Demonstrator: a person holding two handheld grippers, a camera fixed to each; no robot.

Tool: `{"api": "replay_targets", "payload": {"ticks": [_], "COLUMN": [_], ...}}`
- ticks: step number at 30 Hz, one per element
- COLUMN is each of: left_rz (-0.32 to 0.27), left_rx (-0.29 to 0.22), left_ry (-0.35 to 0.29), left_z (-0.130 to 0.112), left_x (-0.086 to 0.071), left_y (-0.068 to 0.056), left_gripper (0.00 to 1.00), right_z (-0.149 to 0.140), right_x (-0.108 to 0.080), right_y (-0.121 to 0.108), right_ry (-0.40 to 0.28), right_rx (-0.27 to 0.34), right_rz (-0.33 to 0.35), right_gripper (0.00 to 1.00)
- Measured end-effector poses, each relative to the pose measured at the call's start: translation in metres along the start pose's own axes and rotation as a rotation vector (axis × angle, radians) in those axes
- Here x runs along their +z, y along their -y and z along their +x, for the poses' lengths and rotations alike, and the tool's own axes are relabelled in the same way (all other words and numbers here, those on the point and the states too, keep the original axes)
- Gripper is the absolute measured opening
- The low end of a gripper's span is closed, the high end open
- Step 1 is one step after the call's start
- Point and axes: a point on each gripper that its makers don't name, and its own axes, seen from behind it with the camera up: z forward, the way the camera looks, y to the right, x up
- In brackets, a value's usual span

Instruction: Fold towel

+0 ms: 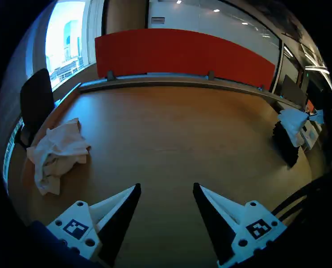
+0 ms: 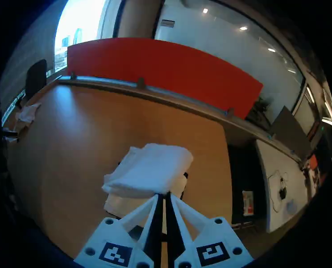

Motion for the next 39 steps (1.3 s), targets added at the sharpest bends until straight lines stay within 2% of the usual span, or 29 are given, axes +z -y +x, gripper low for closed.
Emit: {"api": "replay_targets", "payload": {"ticks": [8, 21, 39], "left_rz": [-0.002, 0.012, 0.015], "left_rx": [0.006, 0.009, 0.009], "left_ry": [-0.001, 0.0, -0.001], "left_z": [-0.001, -0.005, -0.004], "left_x": [-0.003, -0.007, -0.007], "left_y": [-0.001, 0.003, 0.002], "left_gripper": [0.86, 0.86, 0.86], "right_z": [-0.029, -0.072, -0.103], "right_x": [0.008, 0.033, 0.062], "right_y": [-0.006, -0.016, -0.016], "right_ry": [0.047, 0.113, 0.181], "right_rx": [0.043, 0.122, 0.174], "right_rz": [-0.017, -0.036, -0.055], "right_gripper": [0.05, 0.05, 0.05]}}
